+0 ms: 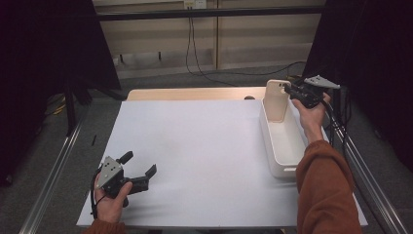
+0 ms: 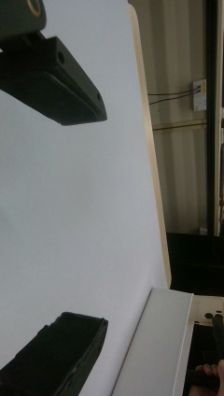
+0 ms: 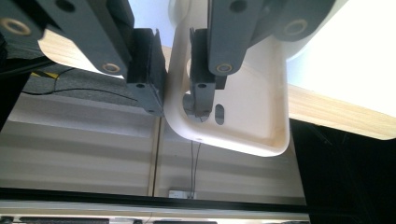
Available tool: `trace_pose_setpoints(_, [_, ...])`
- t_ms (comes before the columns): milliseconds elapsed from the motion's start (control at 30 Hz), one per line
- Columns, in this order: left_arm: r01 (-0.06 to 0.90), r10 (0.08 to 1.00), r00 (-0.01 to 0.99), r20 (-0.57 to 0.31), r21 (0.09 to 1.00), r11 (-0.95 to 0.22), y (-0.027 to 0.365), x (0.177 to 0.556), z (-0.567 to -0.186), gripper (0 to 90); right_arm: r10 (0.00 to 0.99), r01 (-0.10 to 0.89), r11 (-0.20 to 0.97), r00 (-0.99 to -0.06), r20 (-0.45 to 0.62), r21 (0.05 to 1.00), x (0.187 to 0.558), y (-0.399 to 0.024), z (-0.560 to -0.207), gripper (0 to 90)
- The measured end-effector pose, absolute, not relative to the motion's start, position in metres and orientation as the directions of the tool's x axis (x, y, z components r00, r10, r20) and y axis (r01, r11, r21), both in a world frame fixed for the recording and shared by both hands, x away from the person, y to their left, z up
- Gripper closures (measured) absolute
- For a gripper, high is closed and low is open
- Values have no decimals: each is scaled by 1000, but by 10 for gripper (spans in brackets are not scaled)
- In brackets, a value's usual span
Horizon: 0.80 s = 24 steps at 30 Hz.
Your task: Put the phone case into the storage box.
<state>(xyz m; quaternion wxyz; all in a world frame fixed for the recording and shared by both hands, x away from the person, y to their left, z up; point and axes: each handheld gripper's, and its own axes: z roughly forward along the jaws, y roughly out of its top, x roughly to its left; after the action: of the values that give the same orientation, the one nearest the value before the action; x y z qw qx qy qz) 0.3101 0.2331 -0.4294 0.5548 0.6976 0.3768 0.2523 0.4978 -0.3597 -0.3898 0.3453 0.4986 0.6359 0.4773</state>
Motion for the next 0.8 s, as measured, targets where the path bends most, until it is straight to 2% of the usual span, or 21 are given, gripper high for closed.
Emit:
trace_pose_setpoints(500, [248, 806, 588, -68, 963, -100, 233, 311, -429, 27, 967, 299, 35, -250, 43, 954, 500, -361, -392, 722])
trace_pose_setpoints(800, [246, 807, 587, -69, 964, -97, 232, 312, -430, 26, 967, 291, 28, -250, 48, 956, 497, -361, -390, 593])
